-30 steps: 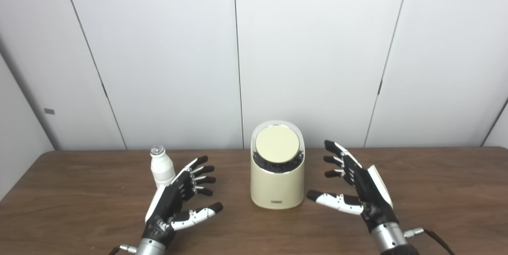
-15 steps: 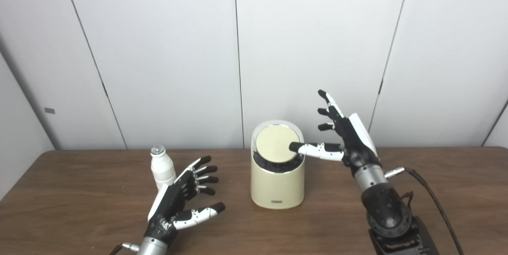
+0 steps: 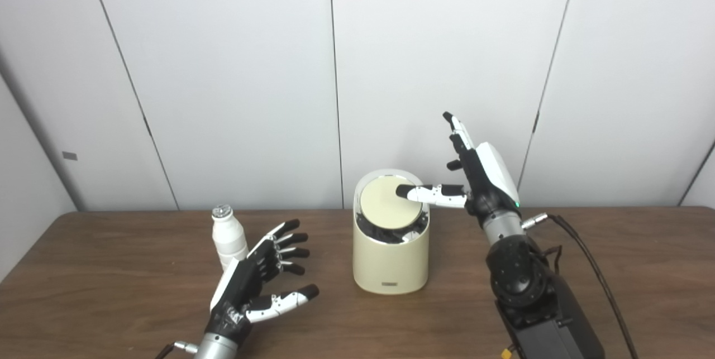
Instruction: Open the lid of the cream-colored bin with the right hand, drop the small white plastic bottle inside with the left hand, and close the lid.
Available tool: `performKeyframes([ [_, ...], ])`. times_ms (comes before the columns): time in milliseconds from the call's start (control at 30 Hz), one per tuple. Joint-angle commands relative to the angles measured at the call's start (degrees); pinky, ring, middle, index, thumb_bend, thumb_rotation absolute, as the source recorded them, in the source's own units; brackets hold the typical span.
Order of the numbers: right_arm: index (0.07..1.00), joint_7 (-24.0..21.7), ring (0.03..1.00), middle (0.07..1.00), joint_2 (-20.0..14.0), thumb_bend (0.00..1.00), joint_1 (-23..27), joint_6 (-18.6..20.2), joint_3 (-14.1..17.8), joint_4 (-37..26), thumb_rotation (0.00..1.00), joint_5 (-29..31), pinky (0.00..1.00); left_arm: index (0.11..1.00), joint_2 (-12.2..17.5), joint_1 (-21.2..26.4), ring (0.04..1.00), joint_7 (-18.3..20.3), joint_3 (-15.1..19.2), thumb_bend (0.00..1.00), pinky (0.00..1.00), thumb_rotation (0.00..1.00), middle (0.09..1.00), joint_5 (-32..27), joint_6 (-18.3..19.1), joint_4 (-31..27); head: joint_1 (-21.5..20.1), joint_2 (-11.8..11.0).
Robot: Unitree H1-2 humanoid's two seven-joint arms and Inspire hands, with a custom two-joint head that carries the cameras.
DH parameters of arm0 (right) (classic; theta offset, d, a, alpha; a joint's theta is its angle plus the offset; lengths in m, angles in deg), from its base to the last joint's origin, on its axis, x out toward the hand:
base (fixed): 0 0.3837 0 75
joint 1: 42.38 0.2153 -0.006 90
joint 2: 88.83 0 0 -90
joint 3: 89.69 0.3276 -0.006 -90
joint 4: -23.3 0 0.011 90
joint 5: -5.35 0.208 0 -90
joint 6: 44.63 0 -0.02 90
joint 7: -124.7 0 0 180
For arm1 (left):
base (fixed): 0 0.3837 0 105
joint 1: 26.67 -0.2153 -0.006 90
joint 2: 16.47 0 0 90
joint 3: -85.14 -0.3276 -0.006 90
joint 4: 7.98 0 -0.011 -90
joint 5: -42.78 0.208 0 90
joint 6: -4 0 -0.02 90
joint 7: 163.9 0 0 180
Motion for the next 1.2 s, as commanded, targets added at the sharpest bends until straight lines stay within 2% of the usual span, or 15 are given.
performKeyframes([
  [0, 1.000, 1.0, 0.963, 1.000, -0.4, 0.90, 3.9, -0.5, -0.4, -0.9, 0.42, -1.4, 0.76, 0.895, 0.0, 2.5, 0.733, 0.2, -0.1, 0.75, 0.61, 0.10, 0.811, -0.6, -2.4, -0.5, -0.1, 0.0],
  [33, 1.000, 0.6, 0.967, 1.000, -0.6, 0.90, 4.1, -0.3, -0.7, -0.8, 0.42, -1.7, 0.77, 0.895, 0.0, 2.6, 0.732, 0.2, -0.2, 0.75, 0.61, 0.10, 0.810, -0.5, -2.5, -0.4, 0.0, 0.0],
  [67, 1.000, 0.3, 0.986, 1.000, -0.8, 0.91, 4.1, -0.2, -1.0, -0.7, 0.42, -2.1, 0.82, 0.897, -0.1, 2.6, 0.737, 0.2, -0.2, 0.75, 0.62, 0.09, 0.813, -0.4, -2.5, -0.4, 0.1, 0.1],
  [133, 1.000, 0.0, 0.989, 1.000, -1.0, 0.92, 4.2, -0.2, -1.5, -0.6, 0.42, -2.5, 0.84, 0.895, -0.2, 2.6, 0.736, 0.0, -0.3, 0.75, 0.62, 0.09, 0.813, -0.2, -2.3, -0.4, 0.2, 0.1],
  [233, 1.000, -0.1, 0.965, 1.000, -1.4, 0.94, 4.3, -0.8, -2.2, -0.3, 0.42, -3.2, 0.79, 0.893, -0.5, 2.7, 0.728, -0.1, -0.3, 0.78, 0.61, 0.13, 0.810, -0.2, -2.5, -0.2, 0.3, 0.2],
  [567, 1.000, -1.9, 0.923, 1.000, -1.7, 0.97, 4.3, 0.5, -4.1, -1.1, 0.38, -5.9, 0.66, 0.899, -0.9, 2.5, 0.730, -0.1, -0.5, 0.77, 0.61, 0.12, 0.814, -0.3, -1.2, -1.7, 1.0, 0.9],
  [733, 1.000, -3.2, 0.912, 1.000, -2.1, 1.00, 4.6, 0.9, -5.5, -0.6, 0.40, -7.6, 0.67, 0.894, -1.2, 2.3, 0.723, -0.4, -0.4, 0.78, 0.60, 0.11, 0.812, -0.3, -0.9, -2.2, 1.3, 1.2],
  [1000, 1.000, -3.8, 0.895, 1.000, -2.4, 0.94, 4.8, 1.7, -7.0, 0.6, 0.29, -9.8, 0.70, 0.896, -1.3, 1.8, 0.722, -0.3, -0.6, 0.78, 0.60, 0.12, 0.815, -0.2, -0.4, -3.4, 1.5, 1.8],
  [1167, 1.000, -3.8, 0.888, 0.999, -2.6, 0.94, 5.3, 2.7, -7.8, 2.0, 0.28, -11.5, 0.71, 0.893, -1.4, 1.5, 0.711, -0.3, -0.9, 0.78, 0.60, 0.12, 0.809, -0.1, 0.3, -4.4, 2.0, 2.2],
])
